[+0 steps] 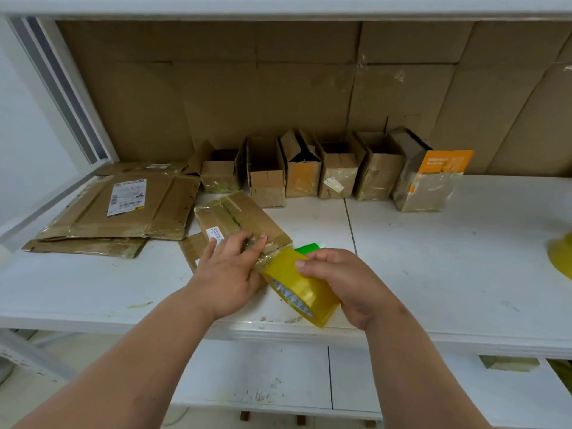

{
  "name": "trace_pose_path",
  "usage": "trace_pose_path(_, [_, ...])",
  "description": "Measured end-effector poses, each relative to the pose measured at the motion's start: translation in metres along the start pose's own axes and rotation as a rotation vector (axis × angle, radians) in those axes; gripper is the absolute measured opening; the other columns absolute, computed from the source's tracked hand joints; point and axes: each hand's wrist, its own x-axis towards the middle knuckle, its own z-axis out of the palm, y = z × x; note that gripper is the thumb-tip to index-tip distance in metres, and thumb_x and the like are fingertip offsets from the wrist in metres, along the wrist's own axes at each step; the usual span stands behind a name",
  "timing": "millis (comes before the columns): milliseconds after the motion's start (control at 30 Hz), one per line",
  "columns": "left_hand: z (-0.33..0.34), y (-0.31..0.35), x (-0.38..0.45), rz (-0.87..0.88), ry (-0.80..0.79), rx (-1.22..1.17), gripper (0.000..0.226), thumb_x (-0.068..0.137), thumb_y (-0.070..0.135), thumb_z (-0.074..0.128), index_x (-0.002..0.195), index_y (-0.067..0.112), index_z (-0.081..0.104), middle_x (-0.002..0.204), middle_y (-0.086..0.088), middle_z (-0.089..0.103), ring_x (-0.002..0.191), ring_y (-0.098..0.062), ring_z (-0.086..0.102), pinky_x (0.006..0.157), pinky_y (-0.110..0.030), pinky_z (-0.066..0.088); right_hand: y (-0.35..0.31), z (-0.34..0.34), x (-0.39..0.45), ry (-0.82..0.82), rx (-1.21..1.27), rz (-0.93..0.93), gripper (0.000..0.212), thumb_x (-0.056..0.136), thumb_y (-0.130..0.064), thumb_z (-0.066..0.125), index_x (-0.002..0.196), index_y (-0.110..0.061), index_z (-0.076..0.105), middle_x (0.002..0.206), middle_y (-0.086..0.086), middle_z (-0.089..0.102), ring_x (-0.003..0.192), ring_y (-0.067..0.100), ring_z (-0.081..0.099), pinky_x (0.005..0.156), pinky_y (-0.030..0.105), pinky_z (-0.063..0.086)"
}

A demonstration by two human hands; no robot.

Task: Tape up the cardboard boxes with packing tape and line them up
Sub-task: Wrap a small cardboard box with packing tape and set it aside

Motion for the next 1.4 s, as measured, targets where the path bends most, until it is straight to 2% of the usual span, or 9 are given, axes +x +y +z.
trace_pose_path(133, [0.000, -0.010, 0.007, 0.034, -0.007, 0.111, 0.082, 0.078, 0.064, -0.004, 0.156, 0.040, 0.005, 0.159, 0.007, 0.018, 0.148, -0.015, 0.015, 0.122, -0.044, 0.009, 0.005, 0.000, 0.001, 0.015, 0.110, 0.006, 0.005, 0.088, -0.016, 0.070, 0.085, -0.013, 0.072, 0.084, 0.005, 0.074, 0.080, 0.018, 0.067, 0.079, 0.033, 0.051])
trace_pose_path(267, [-0.001, -0.023, 0.013, 0.052, 0.004, 0.075, 0.078, 0.083, 0.065, 0.002, 0.156, 0.037, -0.007, 0.160, 0.011, 0.018, 0.149, -0.013, 0.013, 0.122, -0.044, 0.008, 0.011, 0.005, 0.005, -0.009, 0.203, 0.016, 0.009, 0.088, -0.007, 0.066, 0.088, -0.012, 0.073, 0.088, 0.007, 0.074, 0.084, 0.019, 0.068, 0.080, 0.034, 0.051])
trace_pose_path(433, [0.002, -0.031, 0.019, 0.062, 0.034, 0.056, 0.054, 0.104, 0.042, 0.030, 0.154, 0.046, 0.010, 0.159, 0.007, 0.022, 0.150, -0.014, 0.012, 0.122, -0.046, 0.004, 0.013, 0.010, 0.009, -0.060, 0.196, 0.006, 0.016, 0.089, -0.003, 0.063, 0.099, -0.009, 0.074, 0.107, 0.018, 0.073, 0.091, 0.023, 0.066, 0.085, 0.036, 0.049])
trace_pose_path(667, [-0.003, -0.035, 0.023, 0.077, 0.019, 0.014, 0.050, 0.105, 0.040, 0.031, 0.151, 0.050, 0.017, 0.157, 0.007, 0.023, 0.149, -0.013, 0.011, 0.123, -0.042, 0.000, 0.012, 0.016, 0.010, -0.023, 0.272, 0.010, 0.015, 0.089, -0.001, 0.061, 0.097, -0.006, 0.073, 0.096, 0.012, 0.074, 0.085, 0.019, 0.067, 0.079, 0.030, 0.052])
trace_pose_path(867, [-0.009, -0.038, 0.020, 0.096, -0.094, -0.008, 0.066, 0.104, 0.041, 0.033, 0.154, 0.041, -0.011, 0.165, 0.010, 0.005, 0.152, -0.012, -0.007, 0.123, -0.047, -0.003, 0.011, 0.020, 0.006, 0.048, 0.256, 0.033, 0.015, 0.089, -0.004, 0.064, 0.101, -0.007, 0.073, 0.109, 0.016, 0.073, 0.098, 0.025, 0.066, 0.092, 0.038, 0.051])
trace_pose_path(1100, [-0.006, -0.045, 0.014, 0.114, -0.053, -0.020, 0.050, 0.106, 0.041, 0.027, 0.148, 0.059, 0.008, 0.165, 0.013, 0.001, 0.152, -0.017, -0.013, 0.122, -0.050, 0.000, 0.016, 0.024, 0.003, 0.148, 0.162, 0.021, 0.012, 0.090, -0.020, 0.066, 0.095, -0.013, 0.074, 0.104, 0.006, 0.075, 0.108, 0.025, 0.062, 0.104, 0.043, 0.043])
trace_pose_path(1233, [-0.003, -0.043, 0.014, 0.098, -0.013, -0.035, 0.050, 0.107, 0.037, 0.027, 0.147, 0.061, 0.009, 0.165, 0.013, 0.002, 0.152, -0.018, -0.011, 0.123, -0.046, 0.008, 0.022, 0.028, -0.005, 0.090, 0.134, -0.046, 0.011, 0.082, -0.028, 0.073, 0.082, -0.016, 0.072, 0.091, 0.005, 0.071, 0.092, 0.021, 0.059, 0.092, 0.036, 0.041])
trace_pose_path(1333, [-0.003, -0.044, 0.016, 0.090, -0.019, -0.053, 0.050, 0.107, 0.037, 0.028, 0.147, 0.061, 0.010, 0.165, 0.013, 0.003, 0.152, -0.018, -0.010, 0.122, -0.046, 0.011, 0.028, 0.029, -0.010, 0.034, 0.099, -0.088, 0.009, 0.083, -0.022, 0.071, 0.088, -0.015, 0.073, 0.089, 0.005, 0.071, 0.086, 0.016, 0.060, 0.085, 0.032, 0.043])
trace_pose_path(1400, [-0.004, -0.046, 0.019, 0.078, -0.032, -0.053, 0.049, 0.107, 0.038, 0.027, 0.146, 0.062, 0.010, 0.165, 0.015, 0.003, 0.152, -0.017, -0.009, 0.122, -0.046, 0.011, 0.030, 0.027, -0.012, -0.013, 0.102, -0.100, 0.023, 0.073, -0.022, 0.067, 0.093, -0.014, 0.073, 0.091, 0.007, 0.072, 0.084, 0.016, 0.063, 0.080, 0.029, 0.046])
